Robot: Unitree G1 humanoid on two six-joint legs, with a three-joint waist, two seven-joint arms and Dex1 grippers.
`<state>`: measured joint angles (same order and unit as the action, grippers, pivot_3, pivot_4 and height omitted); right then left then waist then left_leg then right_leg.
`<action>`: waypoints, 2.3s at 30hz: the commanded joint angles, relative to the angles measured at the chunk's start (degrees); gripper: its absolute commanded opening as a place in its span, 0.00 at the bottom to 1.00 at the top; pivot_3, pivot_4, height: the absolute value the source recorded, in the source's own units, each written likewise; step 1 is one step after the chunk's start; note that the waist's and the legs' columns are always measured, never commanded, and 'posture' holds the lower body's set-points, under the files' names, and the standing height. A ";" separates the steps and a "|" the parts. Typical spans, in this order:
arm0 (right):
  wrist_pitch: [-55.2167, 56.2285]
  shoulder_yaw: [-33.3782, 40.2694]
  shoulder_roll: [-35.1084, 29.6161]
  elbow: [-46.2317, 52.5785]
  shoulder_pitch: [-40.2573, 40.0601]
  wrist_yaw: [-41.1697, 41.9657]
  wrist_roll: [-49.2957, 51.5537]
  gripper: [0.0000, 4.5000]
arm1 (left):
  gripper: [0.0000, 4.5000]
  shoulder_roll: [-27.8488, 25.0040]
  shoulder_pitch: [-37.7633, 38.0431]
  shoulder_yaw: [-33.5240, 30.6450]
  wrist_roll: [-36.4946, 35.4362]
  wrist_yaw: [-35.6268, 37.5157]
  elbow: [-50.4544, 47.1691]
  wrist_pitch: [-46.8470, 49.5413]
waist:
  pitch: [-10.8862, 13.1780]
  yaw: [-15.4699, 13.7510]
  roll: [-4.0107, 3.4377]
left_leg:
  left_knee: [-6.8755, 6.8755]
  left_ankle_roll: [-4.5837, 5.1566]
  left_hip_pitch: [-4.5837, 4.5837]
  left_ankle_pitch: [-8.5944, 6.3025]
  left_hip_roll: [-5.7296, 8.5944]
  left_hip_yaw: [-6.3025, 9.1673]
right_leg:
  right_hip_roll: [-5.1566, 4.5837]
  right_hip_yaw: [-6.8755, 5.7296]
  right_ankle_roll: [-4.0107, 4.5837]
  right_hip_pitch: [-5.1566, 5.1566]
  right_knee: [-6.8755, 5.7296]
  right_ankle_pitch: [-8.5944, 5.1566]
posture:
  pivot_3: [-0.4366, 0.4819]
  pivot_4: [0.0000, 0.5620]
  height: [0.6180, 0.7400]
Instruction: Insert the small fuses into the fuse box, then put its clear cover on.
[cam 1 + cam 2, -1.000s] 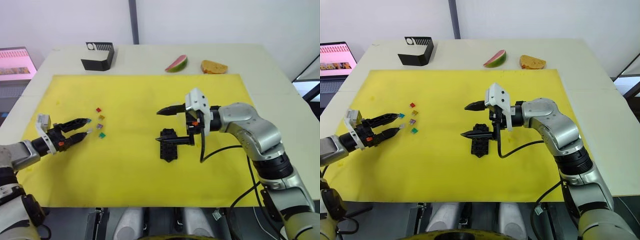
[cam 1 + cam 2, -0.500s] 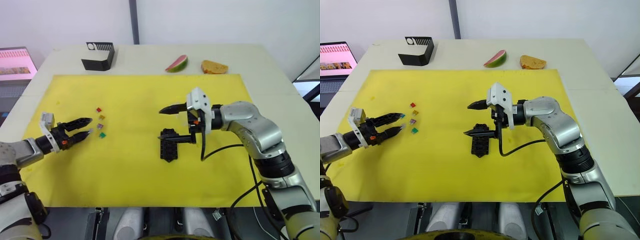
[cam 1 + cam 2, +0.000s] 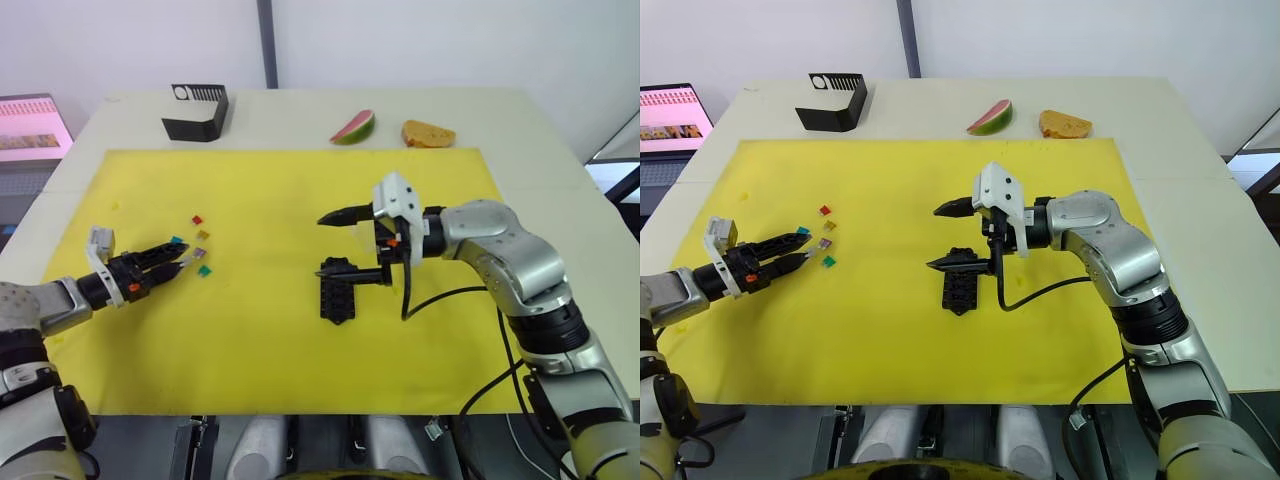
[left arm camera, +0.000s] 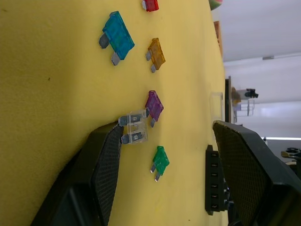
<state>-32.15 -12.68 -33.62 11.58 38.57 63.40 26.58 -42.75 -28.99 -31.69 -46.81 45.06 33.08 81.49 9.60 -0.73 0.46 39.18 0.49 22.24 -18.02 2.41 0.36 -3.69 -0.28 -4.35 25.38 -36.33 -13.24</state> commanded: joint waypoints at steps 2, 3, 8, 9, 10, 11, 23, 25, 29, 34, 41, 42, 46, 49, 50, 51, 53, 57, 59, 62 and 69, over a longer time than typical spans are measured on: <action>0.66 1.90 0.07 0.59 1.66 0.14 0.49 1.00 | 0.52 0.35 0.79 1.88 1.69 -0.12 1.54 -1.45 | 0.00 0.01 0.00 | 0.00 0.00 0.00 0.00 0.00 0.00 | 0.00 0.00 0.00 0.00 0.00 0.00 | 0.48 0.27 1.00; 0.63 1.91 0.08 0.61 1.68 0.10 0.52 1.00 | 0.52 0.26 0.86 2.17 1.89 0.01 1.66 -1.56 | 0.00 0.04 0.00 | 0.00 -0.01 0.00 0.00 0.00 0.00 | 0.00 0.00 0.00 0.00 0.00 0.00 | 0.48 0.27 1.00; 0.59 2.00 -0.19 0.79 1.38 0.06 0.49 1.00 | 0.52 0.06 1.48 2.96 2.09 1.11 1.53 -1.66 | 0.00 0.05 0.00 | 0.00 0.00 0.00 0.00 0.00 0.00 | 0.00 0.00 0.00 0.00 0.00 0.00 | 0.48 0.27 1.00; 0.63 1.97 -0.29 0.84 1.26 0.12 0.43 1.00 | 0.52 0.04 1.53 2.92 2.19 1.03 1.70 -1.72 | 0.00 0.06 0.00 | 0.00 0.00 0.00 0.00 0.00 0.00 | 0.00 0.00 0.00 0.00 0.00 0.00 | 0.48 0.27 1.00; 0.63 1.95 -0.36 0.85 1.22 0.17 0.41 1.00 | 0.52 0.01 1.52 2.89 2.27 1.00 1.90 -1.82 | 0.00 0.06 0.00 | 0.00 0.00 0.00 0.00 0.00 0.00 | 0.00 0.00 0.00 0.00 0.00 0.00 | 0.48 0.27 1.00; 0.61 1.98 -0.43 0.84 1.25 0.25 0.44 1.00 | 0.52 0.01 1.47 2.81 2.31 0.94 2.06 -1.90 | 0.00 0.06 0.00 | 0.00 0.00 0.00 0.00 0.00 0.00 | 0.00 0.00 0.00 0.00 0.00 0.00 | 0.48 0.27 1.00; 1.27 2.15 0.13 0.37 1.65 0.32 0.55 1.00 | 0.01 -2.17 3.96 2.02 2.49 0.75 -0.19 -1.81 | -0.05 0.80 -0.07 | -0.04 -0.01 -0.01 0.00 -0.02 0.00 | 0.01 0.00 0.00 0.04 -0.02 0.00 | 0.48 0.27 1.00; 1.60 2.11 0.43 0.09 1.79 0.23 0.46 1.00 | 0.01 -3.53 4.47 1.30 1.76 1.12 -1.08 -0.86 | -0.04 1.38 -0.07 | -0.07 -0.01 -0.01 0.00 -0.03 0.00 | 0.01 0.00 0.00 0.06 -0.02 0.00 | 0.48 0.27 1.00; 1.27 2.84 1.22 0.15 1.88 -0.50 1.30 1.00 | 0.01 -6.38 4.44 -2.20 -0.99 1.05 -3.97 2.49 | -0.04 1.94 -0.05 | -0.11 -0.01 0.01 0.00 -0.09 -0.01 | 0.07 0.01 0.00 0.13 -0.03 0.00 | 0.48 0.27 1.00; -4.19 7.18 2.79 4.08 -0.60 -4.69 7.00 1.00 | 0.01 -5.70 1.00 -9.99 -7.77 -2.08 -14.84 10.38 | -0.03 1.21 0.06 | -0.04 -0.03 0.15 0.01 -0.09 0.00 | 0.06 0.01 0.00 0.20 -0.02 0.00 | 0.48 0.27 1.00; -16.12 15.46 10.99 10.13 -4.51 -19.68 20.27 1.00 | 0.01 4.35 -5.75 -11.65 -24.65 -15.76 -25.99 11.01 | -0.09 0.13 0.20 | 0.01 -0.04 0.15 0.02 -0.06 0.09 | 0.03 0.01 0.00 0.10 0.00 0.00 | 0.48 0.27 1.00; -17.49 16.65 12.91 10.23 -4.50 -22.13 22.83 1.00 | 0.01 6.48 -7.18 -11.51 -27.71 -17.26 -26.84 11.01 | -0.09 0.21 0.22 | 0.01 -0.06 0.15 0.03 -0.06 0.08 | 0.04 0.01 -0.01 0.11 -0.01 0.01 | 0.48 0.27 1.00; -21.43 19.99 19.34 9.66 -3.26 -32.20 30.39 1.00 | 0.01 13.46 -10.92 -9.57 -36.27 -21.86 -31.16 7.09 | -0.09 0.43 0.22 | 0.01 -0.11 0.15 0.06 -0.06 0.08 | 0.07 0.00 -0.01 0.17 -0.09 0.01 | 0.48 0.27 1.00; -22.32 21.37 23.12 8.75 -2.14 -38.04 34.06 1.00 | 0.01 18.21 -12.72 -6.64 -43.17 -27.06 -31.54 2.16 | -0.09 0.72 0.21 | 0.01 -0.15 0.13 0.09 -0.06 0.08 | 0.09 0.00 -0.01 0.17 -0.11 0.01 | 0.48 0.27 1.00; -22.30 21.32 23.87 8.61 -1.94 -39.11 34.45 1.00 | 0.01 19.28 -12.89 -5.68 -45.13 -28.14 -32.26 0.44 | -0.09 0.86 0.21 | 0.00 -0.16 0.13 0.10 -0.06 0.08 | 0.11 0.00 -0.01 0.18 -0.11 0.01 | 0.48 0.27 1.00; -21.88 20.76 24.72 8.56 -1.94 -39.87 34.18 1.00 | 0.01 20.47 -12.92 -4.21 -46.98 -29.61 -32.86 -1.22 | -0.09 1.14 0.21 | 0.00 -0.16 0.13 0.10 -0.06 0.08 | 0.12 0.00 -0.01 0.18 -0.12 0.01 | 0.48 0.27 1.00; -21.23 20.27 26.44 8.14 -1.85 -41.69 34.44 1.00 | 0.01 22.08 -12.95 -1.49 -49.31 -32.43 -33.59 -4.48 | -0.09 1.40 0.21 | 0.00 -0.16 0.13 0.10 -0.06 0.09 | 0.12 0.00 -0.01 0.17 -0.12 0.01 | 0.48 0.27 1.00; -20.79 20.49 28.66 7.17 -1.46 -44.93 35.51 1.00 | 0.01 22.88 -13.46 2.77 -53.35 -35.94 -33.92 -10.07 | -0.09 1.49 0.21 | 0.00 -0.19 0.12 0.12 -0.06 0.09 | 0.16 0.00 -0.01 0.18 -0.14 0.01 | 0.48 0.27 1.00; -20.60 20.65 29.28 7.18 -1.25 -45.74 36.41 1.00 | 0.01 22.43 -13.52 4.34 -54.66 -36.47 -33.96 -12.04 | -0.09 1.50 0.21 | 0.00 -0.19 0.12 0.13 -0.06 0.09 | 0.17 0.00 -0.01 0.19 -0.14 0.01 | 0.48 0.27 1.00; -20.00 20.55 29.59 7.23 -1.11 -46.53 36.97 1.00 | 0.01 21.41 -12.80 6.26 -55.57 -36.59 -33.99 -14.10 | -0.09 1.49 0.21 | 0.00 -0.18 0.12 0.13 -0.06 0.08 | 0.17 0.00 -0.01 0.19 -0.14 0.01 | 0.48 0.27 1.00; -18.93 21.71 30.36 5.76 0.72 -49.54 39.96 0.71 | 0.00 19.28 -10.02 8.59 -55.57 -33.83 -34.05 -16.63 | -0.09 1.57 0.21 | 0.00 -0.18 0.12 0.14 -0.04 0.09 | 0.20 0.00 -0.01 0.19 -0.14 0.01 | 0.48 0.27 1.00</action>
<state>-52.03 8.20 -3.78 16.87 38.06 14.39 64.67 -22.58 -38.74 -23.13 -100.71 9.98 0.93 65.79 9.51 0.84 0.67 39.18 0.31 22.35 -17.88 2.37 0.44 -3.50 -0.28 -4.36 25.56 -36.47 -13.23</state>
